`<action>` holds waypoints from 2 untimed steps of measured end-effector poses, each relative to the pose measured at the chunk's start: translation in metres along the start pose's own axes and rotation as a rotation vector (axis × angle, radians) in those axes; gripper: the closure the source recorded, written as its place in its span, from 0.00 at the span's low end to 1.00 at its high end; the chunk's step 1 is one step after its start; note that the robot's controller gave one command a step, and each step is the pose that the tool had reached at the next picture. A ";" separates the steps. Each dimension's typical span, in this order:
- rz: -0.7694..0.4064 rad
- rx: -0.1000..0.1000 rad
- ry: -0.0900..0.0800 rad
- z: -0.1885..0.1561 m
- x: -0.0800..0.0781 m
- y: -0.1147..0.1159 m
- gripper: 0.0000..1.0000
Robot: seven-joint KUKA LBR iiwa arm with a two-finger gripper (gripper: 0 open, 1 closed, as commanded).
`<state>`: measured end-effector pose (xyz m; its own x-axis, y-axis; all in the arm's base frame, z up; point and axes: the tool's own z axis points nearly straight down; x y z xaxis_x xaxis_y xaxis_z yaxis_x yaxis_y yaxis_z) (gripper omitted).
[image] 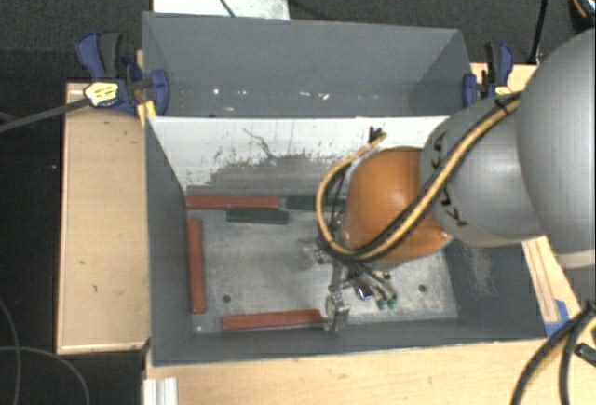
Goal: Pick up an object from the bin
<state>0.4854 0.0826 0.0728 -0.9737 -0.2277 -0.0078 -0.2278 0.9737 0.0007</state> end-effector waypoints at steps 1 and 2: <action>-0.057 0.000 0.003 0.002 -0.006 0.002 0.00; -0.023 0.006 0.002 0.002 -0.038 -0.100 0.00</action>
Offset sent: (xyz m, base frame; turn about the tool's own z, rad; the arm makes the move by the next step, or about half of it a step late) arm 0.0040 0.0032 -0.0028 -0.0592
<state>0.5449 -0.0064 0.0710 -0.9681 -0.2505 -0.0059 -0.2505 0.9681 -0.0056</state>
